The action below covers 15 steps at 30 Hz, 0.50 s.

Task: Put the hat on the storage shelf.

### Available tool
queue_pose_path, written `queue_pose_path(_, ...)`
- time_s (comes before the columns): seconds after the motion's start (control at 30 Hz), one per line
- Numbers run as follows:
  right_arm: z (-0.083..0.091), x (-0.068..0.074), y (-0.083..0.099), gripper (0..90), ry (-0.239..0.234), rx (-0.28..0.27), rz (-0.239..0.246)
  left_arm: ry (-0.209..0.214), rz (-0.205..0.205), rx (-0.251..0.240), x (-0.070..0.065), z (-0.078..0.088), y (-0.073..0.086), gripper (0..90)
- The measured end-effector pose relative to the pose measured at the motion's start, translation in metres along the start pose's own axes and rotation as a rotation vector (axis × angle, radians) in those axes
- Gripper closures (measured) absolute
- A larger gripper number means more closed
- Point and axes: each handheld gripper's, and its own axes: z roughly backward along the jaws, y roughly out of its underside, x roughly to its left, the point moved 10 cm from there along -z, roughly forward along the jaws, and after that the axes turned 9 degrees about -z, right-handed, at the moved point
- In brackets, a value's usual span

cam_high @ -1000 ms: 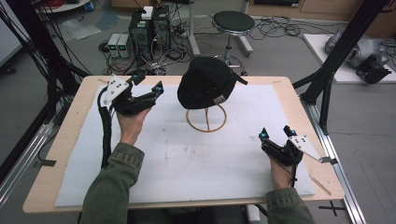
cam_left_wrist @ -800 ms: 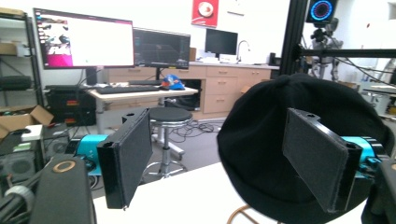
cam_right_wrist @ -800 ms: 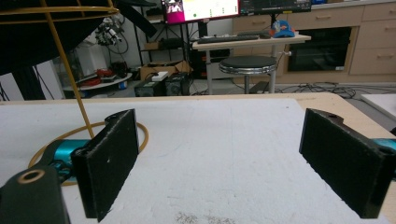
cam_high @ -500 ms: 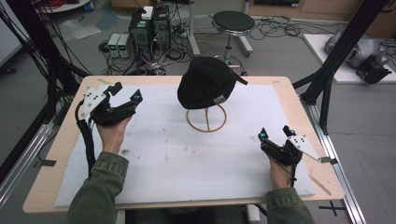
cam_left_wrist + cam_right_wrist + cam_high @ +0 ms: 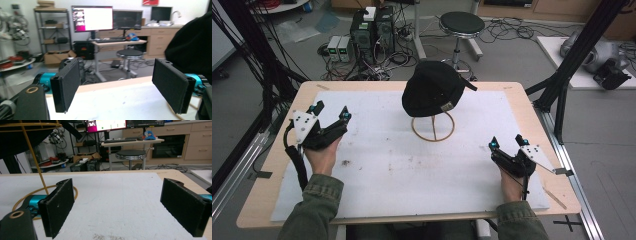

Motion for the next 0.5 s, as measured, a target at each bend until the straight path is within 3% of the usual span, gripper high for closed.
queue_pose_path(0.03,0.000,0.000,0.000,11.2,0.001,0.003,-0.005,-0.036,-0.004,0.006,0.006,0.006,0.005,22.2)
queue_pose_path(0.07,0.000,0.000,0.000,11.2,0.001,0.003,-0.005,-0.036,-0.004,0.006,0.006,0.006,0.005,21.9)
queue_pose_path(0.1,0.000,0.000,0.000,11.2,0.002,0.000,-0.002,-0.072,-0.001,0.008,0.013,0.012,0.009,21.7)
queue_pose_path(0.13,0.000,0.000,0.000,11.2,0.002,0.000,-0.002,-0.072,-0.001,0.008,0.013,0.012,0.009,21.5)
queue_pose_path(0.23,0.000,0.000,0.000,11.2,0.004,-0.002,0.002,-0.140,-0.010,-0.009,0.023,0.025,0.015,21.2)
queue_pose_path(0.5,0.001,0.000,0.000,11.2,0.013,-0.011,0.004,-0.168,0.004,0.003,0.026,0.042,0.034,21.5)
